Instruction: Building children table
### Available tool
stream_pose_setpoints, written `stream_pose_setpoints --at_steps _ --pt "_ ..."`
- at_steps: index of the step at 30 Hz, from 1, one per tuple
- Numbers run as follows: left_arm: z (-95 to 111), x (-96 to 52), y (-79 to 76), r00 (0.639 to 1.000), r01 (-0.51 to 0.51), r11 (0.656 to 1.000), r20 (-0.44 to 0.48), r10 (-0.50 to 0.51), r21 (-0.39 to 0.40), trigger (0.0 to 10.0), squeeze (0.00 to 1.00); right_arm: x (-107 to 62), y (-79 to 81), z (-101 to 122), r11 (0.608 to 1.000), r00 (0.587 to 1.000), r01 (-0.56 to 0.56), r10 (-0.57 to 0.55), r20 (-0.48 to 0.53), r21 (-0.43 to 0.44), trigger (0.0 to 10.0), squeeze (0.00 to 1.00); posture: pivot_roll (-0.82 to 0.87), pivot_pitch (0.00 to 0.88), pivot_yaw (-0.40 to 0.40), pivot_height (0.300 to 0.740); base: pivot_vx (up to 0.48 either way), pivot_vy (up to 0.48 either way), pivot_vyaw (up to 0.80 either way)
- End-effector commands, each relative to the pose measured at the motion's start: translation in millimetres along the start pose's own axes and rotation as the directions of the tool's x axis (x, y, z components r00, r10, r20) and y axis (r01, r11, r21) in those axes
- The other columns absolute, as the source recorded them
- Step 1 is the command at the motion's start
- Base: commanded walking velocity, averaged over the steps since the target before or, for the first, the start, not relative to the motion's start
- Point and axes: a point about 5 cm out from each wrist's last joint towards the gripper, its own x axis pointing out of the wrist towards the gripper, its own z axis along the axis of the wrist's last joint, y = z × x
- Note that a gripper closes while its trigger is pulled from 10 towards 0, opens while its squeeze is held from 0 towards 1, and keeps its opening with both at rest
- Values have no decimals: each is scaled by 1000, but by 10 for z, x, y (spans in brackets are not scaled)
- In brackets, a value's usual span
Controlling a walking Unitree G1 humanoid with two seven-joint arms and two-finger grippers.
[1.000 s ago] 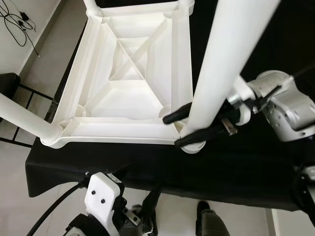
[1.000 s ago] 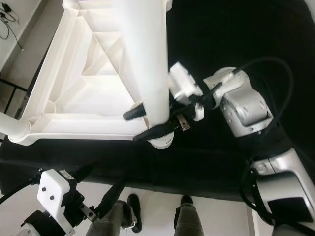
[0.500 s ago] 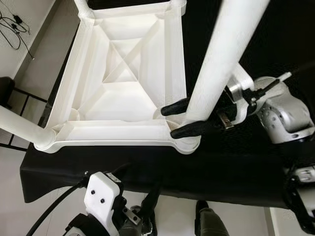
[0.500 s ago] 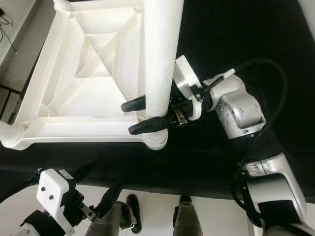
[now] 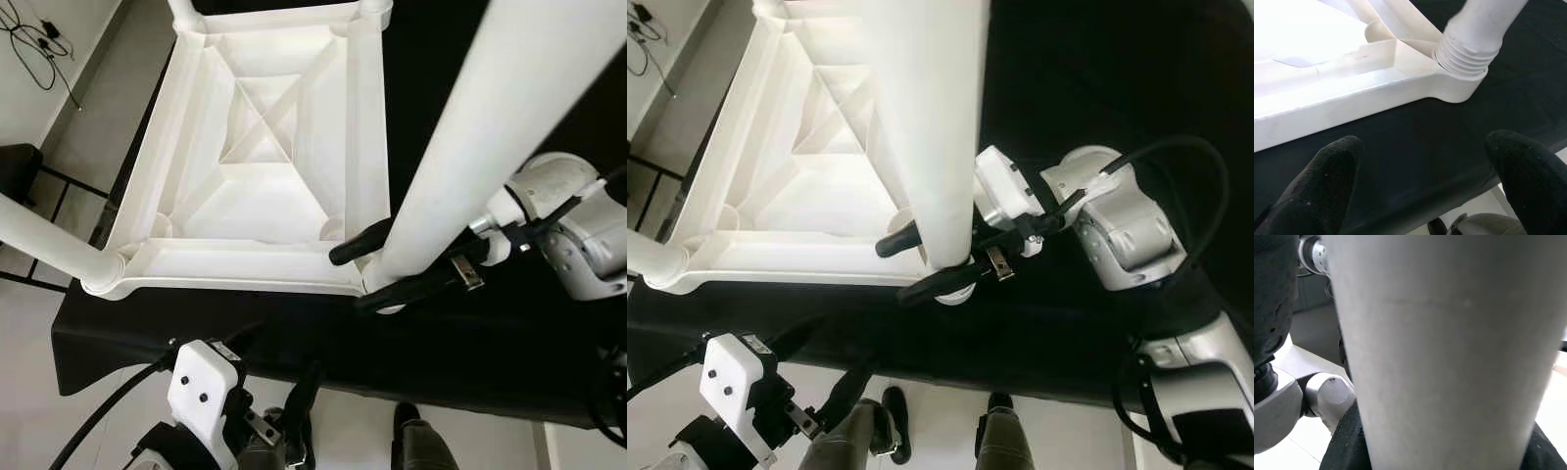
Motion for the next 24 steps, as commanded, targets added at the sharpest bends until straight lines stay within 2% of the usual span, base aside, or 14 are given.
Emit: stream_pose_setpoints --at_steps 1,2,4,9,10,17,24 --pt "-27 -21 -7 1000 -5 1000 -17 5 -16 10000 0 112 61 -370 980 999 -25 32 -30 200 10000 0 -2 416 139 740 0 0 0" --pt "-27 -21 -7 1000 -5 1000 -17 5 -16 10000 0 112 61 -370 980 999 -25 32 -30 200 10000 0 -2 416 139 740 0 0 0" --pt "-23 -21 -12 1000 -8 1000 -14 8 -18 10000 0 123 33 -353 969 999 -24 16 36 244 10000 0 -1 420 129 740 0 0 0" --pt "-19 -21 -17 1000 -9 1000 -13 9 -20 10000 0 128 32 -350 962 997 -36 16 75 271 10000 0 -2 424 131 740 0 0 0" --pt "-17 -23 -19 1000 -7 1000 -12 7 -22 10000 0 139 48 -342 953 993 -72 42 107 294 10000 0 -2 425 130 740 0 0 0" --pt "-13 -39 -32 1000 -4 1000 -14 3 -26 10000 0 174 -1 -352 950 992 -104 80 94 293 10000 0 8 434 125 740 0 0 0" --pt "-2 -59 -58 1000 -8 1000 -16 7 -28 10000 0 199 -74 -328 957 991 -100 72 111 273 10000 0 21 445 122 740 0 0 0"
